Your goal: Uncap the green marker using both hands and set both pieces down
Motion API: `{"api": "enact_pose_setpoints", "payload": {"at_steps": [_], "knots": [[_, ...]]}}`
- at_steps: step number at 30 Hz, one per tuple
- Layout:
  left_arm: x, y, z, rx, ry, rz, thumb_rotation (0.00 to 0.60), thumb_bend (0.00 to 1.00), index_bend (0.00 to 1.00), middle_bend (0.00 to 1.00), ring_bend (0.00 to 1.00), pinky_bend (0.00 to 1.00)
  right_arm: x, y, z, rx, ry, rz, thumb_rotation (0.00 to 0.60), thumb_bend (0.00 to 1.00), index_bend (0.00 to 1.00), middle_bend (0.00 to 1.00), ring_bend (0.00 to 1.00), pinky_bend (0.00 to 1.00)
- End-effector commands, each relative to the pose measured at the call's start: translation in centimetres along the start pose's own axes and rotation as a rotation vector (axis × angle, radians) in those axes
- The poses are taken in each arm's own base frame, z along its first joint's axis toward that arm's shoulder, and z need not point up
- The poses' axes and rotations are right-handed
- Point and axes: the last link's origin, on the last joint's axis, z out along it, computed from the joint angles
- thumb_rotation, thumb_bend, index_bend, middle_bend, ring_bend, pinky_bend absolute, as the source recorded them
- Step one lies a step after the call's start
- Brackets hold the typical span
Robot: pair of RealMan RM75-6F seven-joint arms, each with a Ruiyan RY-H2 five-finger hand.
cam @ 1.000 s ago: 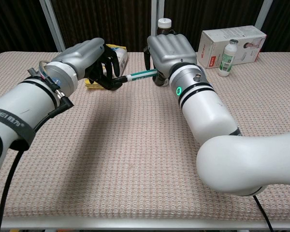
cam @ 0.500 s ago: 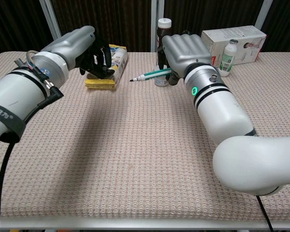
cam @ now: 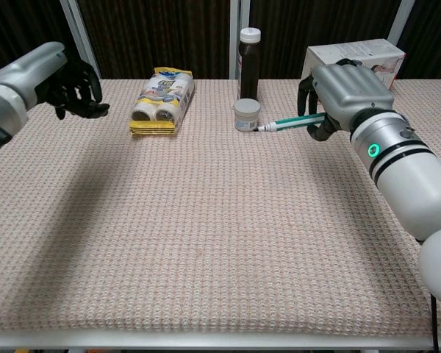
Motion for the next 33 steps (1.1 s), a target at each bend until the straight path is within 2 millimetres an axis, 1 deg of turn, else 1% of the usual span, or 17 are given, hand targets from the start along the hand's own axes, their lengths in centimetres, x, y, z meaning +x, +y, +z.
{"api": "enact_pose_setpoints", "payload": {"at_steps": [1,4,7,9,11,15,17,20,23,24,26,28,29,30,32,33], "knots": [[-0.3,-2.4,-0.7,0.029,-0.021,-0.013,0.600,0.41,0.62,0.68,0.66,0.67,-0.6,0.5,-0.2,-0.005,-0.018,-0.006,0.600,0.33,0.69,0.62,0.33,0.01],[-0.7,-3.1,-0.8,0.032,-0.033,-0.029,0.600,0.40,0.61,0.67,0.65,0.67,-1.2,0.7,-0.3,-0.003,-0.042,-0.006,0.600,0.30,0.69,0.60,0.33,0.01],[-1.1,-3.3,-0.8,0.024,-0.051,-0.032,0.600,0.38,0.57,0.63,0.63,0.66,-1.7,0.7,-0.2,0.001,-0.066,-0.007,0.600,0.21,0.65,0.56,0.30,0.00],[-1.3,-3.4,-0.9,0.020,-0.068,-0.047,0.600,0.35,0.53,0.59,0.60,0.63,-2.0,0.8,-0.3,0.006,-0.079,-0.009,0.600,0.16,0.62,0.53,0.28,0.00],[-1.3,-3.5,-1.0,0.011,-0.075,-0.056,0.600,0.30,0.49,0.55,0.55,0.60,-2.1,0.8,-0.4,0.010,-0.087,-0.009,0.600,0.12,0.57,0.50,0.25,0.00],[-1.3,-4.0,-1.1,0.000,-0.096,-0.070,0.600,0.20,0.43,0.43,0.42,0.47,-2.3,1.1,-0.5,0.007,-0.125,-0.002,0.600,0.04,0.38,0.37,0.13,0.00],[-1.1,-4.1,-1.1,-0.004,-0.087,-0.080,0.600,0.16,0.42,0.41,0.39,0.43,-2.1,1.3,-0.5,0.006,-0.129,0.002,0.600,0.03,0.33,0.32,0.09,0.00],[-0.2,-4.0,-0.9,-0.014,-0.059,-0.099,0.600,0.12,0.41,0.40,0.38,0.39,-1.0,1.5,-0.7,0.008,-0.104,0.034,0.600,0.03,0.30,0.28,0.06,0.00],[1.7,-3.4,-0.5,-0.041,-0.017,-0.098,0.600,0.11,0.40,0.40,0.38,0.38,1.7,1.9,-1.1,0.025,-0.027,0.075,0.600,0.03,0.30,0.28,0.06,0.00],[2.6,-3.1,-0.4,-0.055,0.004,-0.086,0.600,0.11,0.40,0.40,0.38,0.37,3.0,2.2,-1.4,0.032,0.012,0.091,0.600,0.03,0.30,0.28,0.06,0.00],[4.0,-2.9,-0.6,-0.081,0.031,-0.060,0.600,0.11,0.40,0.40,0.38,0.37,4.9,3.0,-2.2,0.045,0.059,0.117,0.600,0.03,0.30,0.28,0.06,0.00],[5.5,-3.1,-1.3,-0.120,0.047,-0.013,0.600,0.11,0.39,0.39,0.36,0.34,6.9,4.3,-3.7,0.070,0.104,0.135,0.600,0.03,0.30,0.27,0.06,0.00],[6.0,-3.5,-1.7,-0.137,0.051,0.017,0.600,0.10,0.38,0.39,0.35,0.30,7.5,5.1,-4.4,0.082,0.119,0.136,0.600,0.03,0.29,0.26,0.05,0.00],[6.6,-4.2,-2.5,-0.161,0.050,0.065,0.600,0.10,0.37,0.37,0.32,0.27,8.1,6.3,-5.5,0.095,0.129,0.132,0.600,0.03,0.29,0.25,0.04,0.00],[7.0,-5.3,-3.6,-0.211,0.032,0.155,0.600,0.07,0.34,0.33,0.26,0.21,8.4,8.3,-7.2,0.122,0.112,0.118,0.600,0.03,0.26,0.21,0.01,0.00],[7.3,-6.4,-4.4,-0.243,0.023,0.229,0.600,0.05,0.32,0.29,0.23,0.19,8.3,9.8,-8.3,0.136,0.084,0.102,0.600,0.03,0.22,0.17,0.00,0.00]]}}
